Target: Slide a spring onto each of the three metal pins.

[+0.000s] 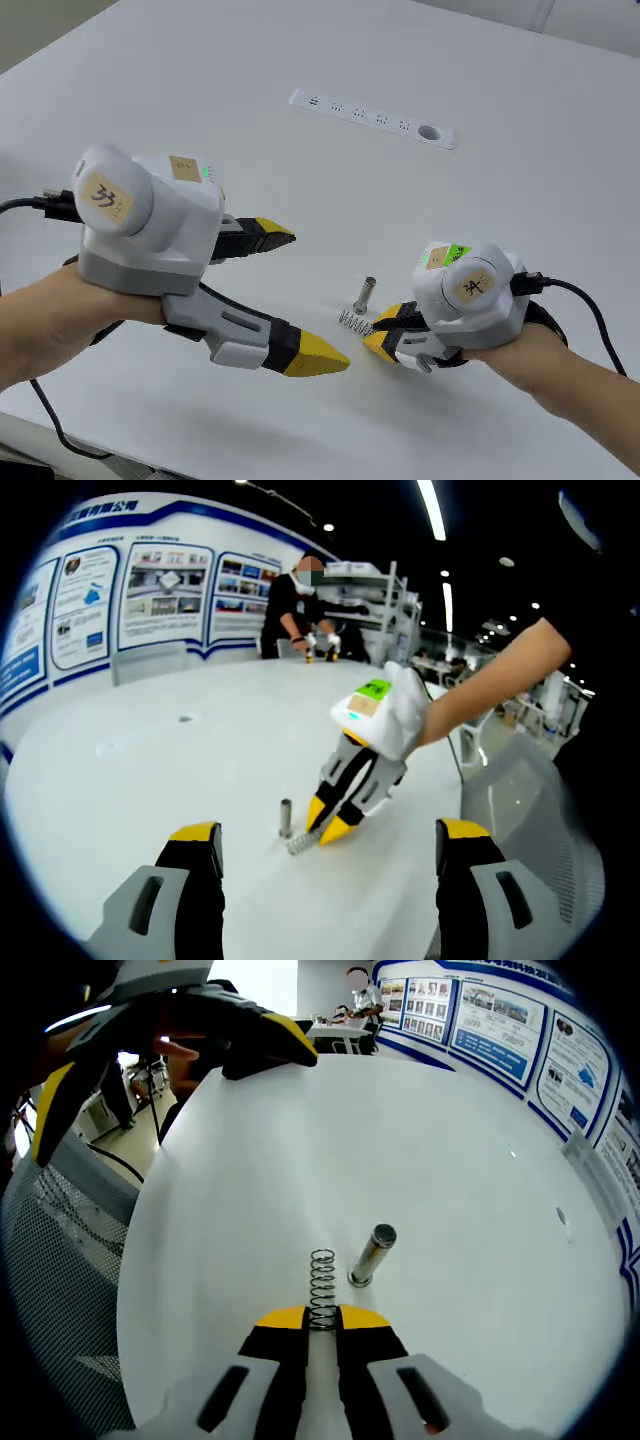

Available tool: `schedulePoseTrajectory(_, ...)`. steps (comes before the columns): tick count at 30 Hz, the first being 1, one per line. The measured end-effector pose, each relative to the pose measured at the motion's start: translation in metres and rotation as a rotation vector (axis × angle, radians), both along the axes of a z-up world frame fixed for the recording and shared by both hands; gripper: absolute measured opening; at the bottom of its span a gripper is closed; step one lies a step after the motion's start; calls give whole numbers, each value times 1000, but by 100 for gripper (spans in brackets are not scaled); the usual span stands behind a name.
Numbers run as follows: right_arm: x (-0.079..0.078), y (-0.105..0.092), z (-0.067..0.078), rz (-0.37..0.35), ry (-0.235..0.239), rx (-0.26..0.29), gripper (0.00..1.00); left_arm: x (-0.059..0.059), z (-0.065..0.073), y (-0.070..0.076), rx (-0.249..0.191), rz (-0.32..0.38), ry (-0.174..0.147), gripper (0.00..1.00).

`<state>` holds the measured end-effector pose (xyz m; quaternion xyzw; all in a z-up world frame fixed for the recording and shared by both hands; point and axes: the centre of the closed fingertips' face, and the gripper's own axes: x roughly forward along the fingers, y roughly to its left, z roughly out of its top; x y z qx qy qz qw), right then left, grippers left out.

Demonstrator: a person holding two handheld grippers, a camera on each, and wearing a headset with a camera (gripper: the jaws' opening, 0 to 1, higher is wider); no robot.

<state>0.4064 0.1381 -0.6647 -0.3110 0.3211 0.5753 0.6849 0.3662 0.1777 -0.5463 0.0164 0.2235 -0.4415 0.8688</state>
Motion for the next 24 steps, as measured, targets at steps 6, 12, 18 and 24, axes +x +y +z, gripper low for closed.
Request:
schedulePoseTrajectory(6,-4,0,8,-6,3,10,11,-7,-9,-2,41,-44,14,84)
schedulePoseTrajectory(12,-9,2,36,-1,9,65,11,1,-9,1,56,-16,-15,76)
schedulePoseTrajectory(18,-18,4,68,62,-35,89,11,6,-5,-6,60,-25,-43,65)
schedulePoseTrajectory(24,-31,3,90,165,-116,63,11,4,-4,-15,81,-57,-58,63)
